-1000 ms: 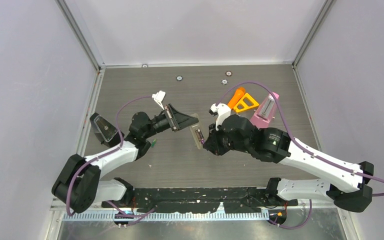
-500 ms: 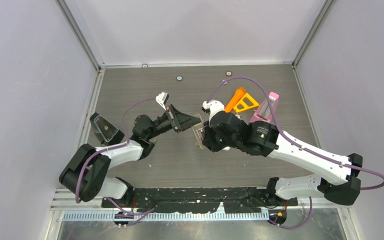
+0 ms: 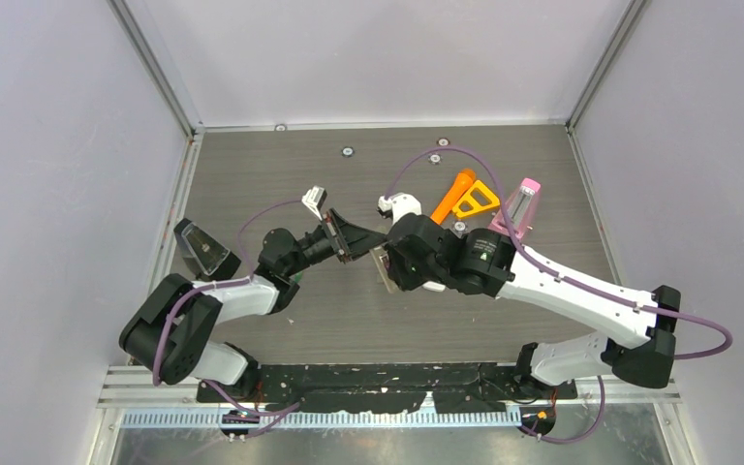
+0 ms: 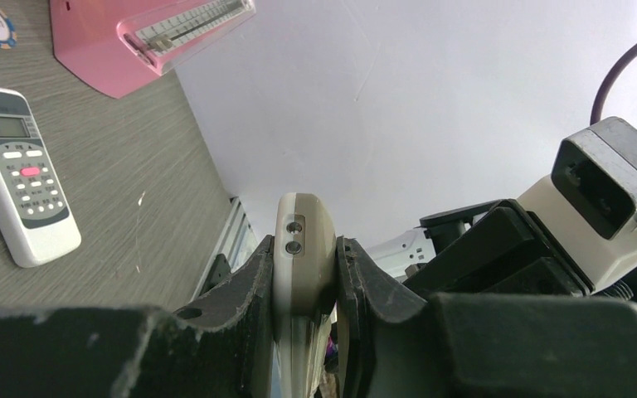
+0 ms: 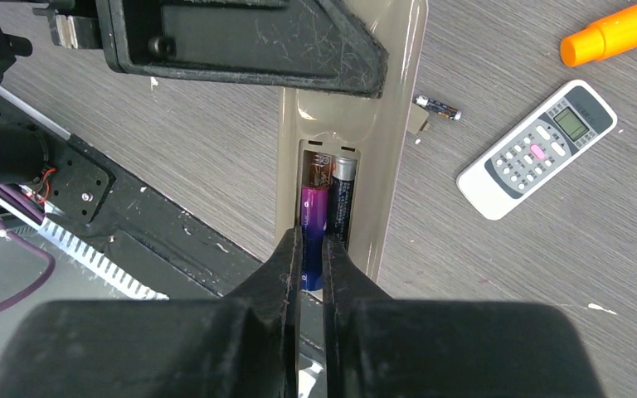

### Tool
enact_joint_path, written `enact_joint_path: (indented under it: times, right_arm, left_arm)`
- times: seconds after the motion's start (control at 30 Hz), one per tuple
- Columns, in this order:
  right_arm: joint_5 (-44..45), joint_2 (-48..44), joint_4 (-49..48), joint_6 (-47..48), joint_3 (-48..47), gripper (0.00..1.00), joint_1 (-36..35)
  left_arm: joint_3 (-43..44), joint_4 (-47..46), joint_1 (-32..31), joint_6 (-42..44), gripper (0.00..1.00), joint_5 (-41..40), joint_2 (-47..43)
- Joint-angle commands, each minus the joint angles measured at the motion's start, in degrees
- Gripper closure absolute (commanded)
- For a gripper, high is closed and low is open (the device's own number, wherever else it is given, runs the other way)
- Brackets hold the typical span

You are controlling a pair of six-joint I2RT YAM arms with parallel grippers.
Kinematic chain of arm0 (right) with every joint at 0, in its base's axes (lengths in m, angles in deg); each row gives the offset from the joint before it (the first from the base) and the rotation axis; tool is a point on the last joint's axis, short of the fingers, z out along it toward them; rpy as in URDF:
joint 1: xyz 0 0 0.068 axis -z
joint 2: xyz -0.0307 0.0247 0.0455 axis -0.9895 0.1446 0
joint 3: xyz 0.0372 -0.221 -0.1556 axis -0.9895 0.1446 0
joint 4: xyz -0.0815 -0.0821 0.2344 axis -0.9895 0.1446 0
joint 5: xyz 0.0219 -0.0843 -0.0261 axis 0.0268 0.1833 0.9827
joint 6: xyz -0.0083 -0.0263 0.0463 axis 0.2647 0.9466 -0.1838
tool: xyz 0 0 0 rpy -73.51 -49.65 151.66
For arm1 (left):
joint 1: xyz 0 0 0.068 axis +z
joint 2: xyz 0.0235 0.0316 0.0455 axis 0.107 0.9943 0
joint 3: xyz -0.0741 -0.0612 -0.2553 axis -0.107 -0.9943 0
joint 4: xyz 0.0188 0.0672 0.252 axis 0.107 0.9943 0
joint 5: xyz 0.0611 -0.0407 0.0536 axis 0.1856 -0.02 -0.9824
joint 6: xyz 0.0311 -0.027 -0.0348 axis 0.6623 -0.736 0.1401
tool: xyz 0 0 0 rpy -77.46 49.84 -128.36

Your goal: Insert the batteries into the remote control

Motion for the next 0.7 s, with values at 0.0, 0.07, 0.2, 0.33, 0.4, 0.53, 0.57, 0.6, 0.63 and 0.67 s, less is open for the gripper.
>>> enact_joint_path:
  times: [0.0,0.07,0.2,0.33,0.4,0.53,0.57,0.6,0.63,0.67]
  right_arm:
    - [2.01,1.19,0.22,0.74,-2.69,0.87,-0.05]
    - [2.65,1.56,0.20,0.56,-2.93,0.84,-0.10]
    - [3.38,1.84,-0.34,-0.06,-3.08,0.73,0.10]
    - [0.93,1.23,-2.22,-0.78,-2.56,0.58,1.16]
    - [-0.64,0.37,-3.18,-1.33,-2.23,0.54,1.88]
    - [-2.32,-2.40,-4.44,-3.23,-0.63,0.52,3.84]
    - [-2.65,-3.77,-4.89,-3.91,-0.32,0.52,4.24]
    - [-2.71,-4.54,-5.19,-4.34,0.39,0.51,4.78]
    - [-2.82,-6.42,-5.74,-5.24,0.84,0.51,5.02]
    - [-2.75,-7.19,-6.05,-5.71,1.82,0.46,5.52]
  left_arm:
    - [-0.15,-5.64,-0.50,-1.87,1.00,-1.50,0.12]
    - [-0.38,-5.71,-0.53,-2.01,1.00,-1.60,0.25]
    - [-0.71,-5.72,-0.57,-2.26,1.00,-1.96,0.29]
    - [-1.20,-5.75,-0.55,-2.54,1.00,-2.55,0.44]
    - [-1.32,-5.68,-0.55,-2.71,1.00,-2.83,0.50]
    - [-1.54,-6.17,-0.52,-3.31,1.00,-3.27,1.08]
    - [-1.63,-6.64,-0.52,-3.64,1.00,-3.54,1.22]
    - [-1.75,-7.10,-0.47,-4.16,1.00,-3.82,1.43]
    - [-1.86,-7.52,-0.55,-4.74,1.00,-4.07,1.58]
    - [-2.11,-8.21,-0.56,-5.34,1.00,-4.42,1.77]
